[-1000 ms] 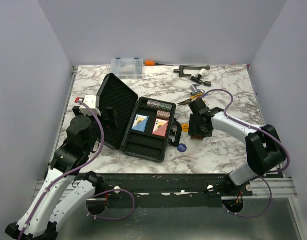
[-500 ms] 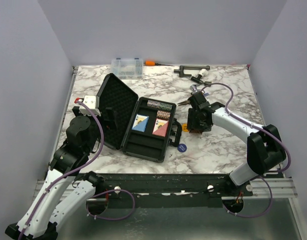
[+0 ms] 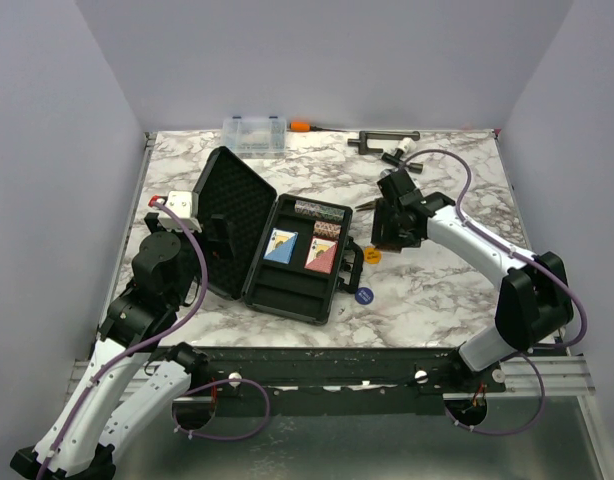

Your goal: Pack up texas hold em set

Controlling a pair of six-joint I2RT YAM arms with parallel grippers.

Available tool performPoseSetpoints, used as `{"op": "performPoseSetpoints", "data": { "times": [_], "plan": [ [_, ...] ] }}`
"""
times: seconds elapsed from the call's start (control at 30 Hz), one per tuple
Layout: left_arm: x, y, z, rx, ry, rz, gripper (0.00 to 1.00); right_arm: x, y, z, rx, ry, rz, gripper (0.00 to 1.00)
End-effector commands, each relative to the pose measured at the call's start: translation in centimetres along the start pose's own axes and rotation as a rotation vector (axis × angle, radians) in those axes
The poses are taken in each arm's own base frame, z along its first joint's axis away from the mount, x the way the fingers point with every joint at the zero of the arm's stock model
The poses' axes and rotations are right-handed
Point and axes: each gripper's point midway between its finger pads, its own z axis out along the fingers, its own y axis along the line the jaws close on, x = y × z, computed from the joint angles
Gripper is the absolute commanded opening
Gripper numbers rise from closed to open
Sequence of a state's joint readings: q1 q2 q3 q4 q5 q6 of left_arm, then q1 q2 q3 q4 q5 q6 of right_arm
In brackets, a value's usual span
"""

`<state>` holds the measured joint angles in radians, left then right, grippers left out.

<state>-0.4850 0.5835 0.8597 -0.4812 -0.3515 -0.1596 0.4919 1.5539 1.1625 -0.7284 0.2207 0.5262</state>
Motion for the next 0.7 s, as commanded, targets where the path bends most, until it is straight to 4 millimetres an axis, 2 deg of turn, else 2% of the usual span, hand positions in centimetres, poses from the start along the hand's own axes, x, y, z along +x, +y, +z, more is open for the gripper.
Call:
{"op": "performPoseSetpoints", "data": {
  "times": [0.0, 0.2, 0.4, 0.67],
  "plan": [
    [0.0, -0.1, -0.3, 0.012, 0.001, -0.006, 0.98, -1.1, 1.3, -1.3, -0.049, -0.008, -0.007, 0.01],
    [-0.1, 0.0, -0.5, 0.009, -0.005, -0.007, 0.98, -1.3, 4.4, -2.0, -0.212, 0.003, -0.003, 0.01],
    [-0.1, 0.1, -0.4, 0.008, -0.004, -0.006, 0.98, -3.2, 6.0, -2.7, -0.251, 0.004, 0.019, 0.01],
    [0.0, 0.2, -0.4, 0.001, -0.003, -0.004, 0.98, -5.9, 9.6, -4.3, -0.378, -0.017, 0.062, 0.01]
  ]
}}
